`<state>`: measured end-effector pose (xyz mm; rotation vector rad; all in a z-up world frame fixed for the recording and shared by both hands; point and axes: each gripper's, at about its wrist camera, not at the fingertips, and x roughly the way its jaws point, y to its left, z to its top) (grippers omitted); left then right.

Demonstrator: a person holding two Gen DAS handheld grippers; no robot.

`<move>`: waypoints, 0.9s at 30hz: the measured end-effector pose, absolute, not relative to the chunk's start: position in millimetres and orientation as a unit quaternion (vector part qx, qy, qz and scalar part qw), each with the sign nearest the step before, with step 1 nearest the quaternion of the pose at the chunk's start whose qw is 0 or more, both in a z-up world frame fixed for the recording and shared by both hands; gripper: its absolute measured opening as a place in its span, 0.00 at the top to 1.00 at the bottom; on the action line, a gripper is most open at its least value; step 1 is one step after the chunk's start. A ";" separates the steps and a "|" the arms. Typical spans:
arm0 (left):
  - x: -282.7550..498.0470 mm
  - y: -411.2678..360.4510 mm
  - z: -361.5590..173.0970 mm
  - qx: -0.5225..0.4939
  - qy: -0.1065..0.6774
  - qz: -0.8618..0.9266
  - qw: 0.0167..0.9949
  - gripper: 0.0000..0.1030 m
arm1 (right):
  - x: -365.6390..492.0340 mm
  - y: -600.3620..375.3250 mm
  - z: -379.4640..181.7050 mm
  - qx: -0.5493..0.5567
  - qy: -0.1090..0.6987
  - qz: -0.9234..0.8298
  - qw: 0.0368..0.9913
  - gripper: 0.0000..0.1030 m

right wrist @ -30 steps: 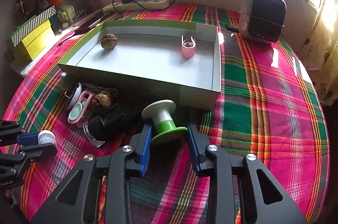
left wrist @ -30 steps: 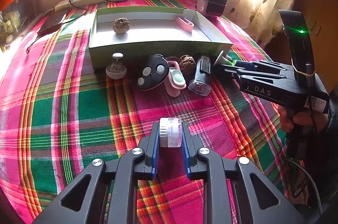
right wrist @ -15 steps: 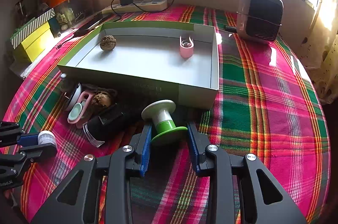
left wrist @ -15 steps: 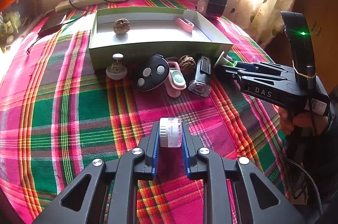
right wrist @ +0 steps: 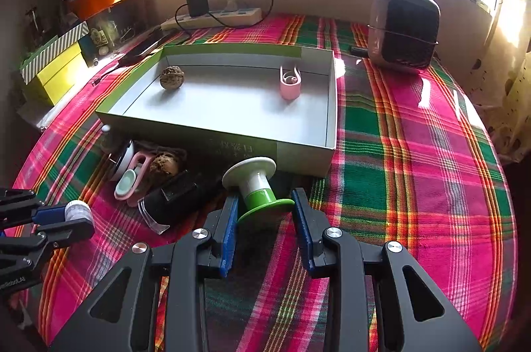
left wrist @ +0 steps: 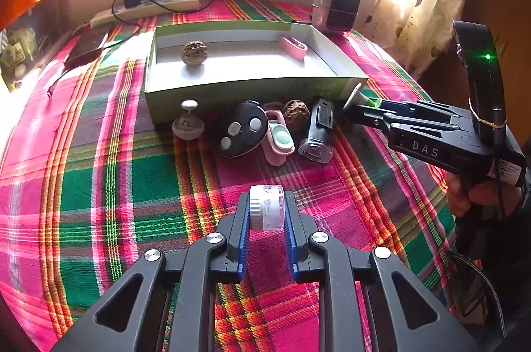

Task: Organize objects
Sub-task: 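Grasp the green-and-white spool with the right tool while the left tool holds the jar, then carry the jar with the left tool while the right tool carries the spool into the box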

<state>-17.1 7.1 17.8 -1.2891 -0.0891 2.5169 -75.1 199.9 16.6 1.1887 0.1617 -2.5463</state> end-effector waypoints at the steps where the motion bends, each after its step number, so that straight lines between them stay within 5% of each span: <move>1: -17.6 7.0 19.6 -0.448 -0.032 0.880 0.156 0.84 | -74.9 200.1 18.1 0.415 0.056 -0.893 0.164 0.68; 27: -81.6 -3.3 51.9 -0.416 -0.034 0.900 0.128 0.84 | -118.8 190.2 48.5 0.400 0.045 -0.900 0.169 0.68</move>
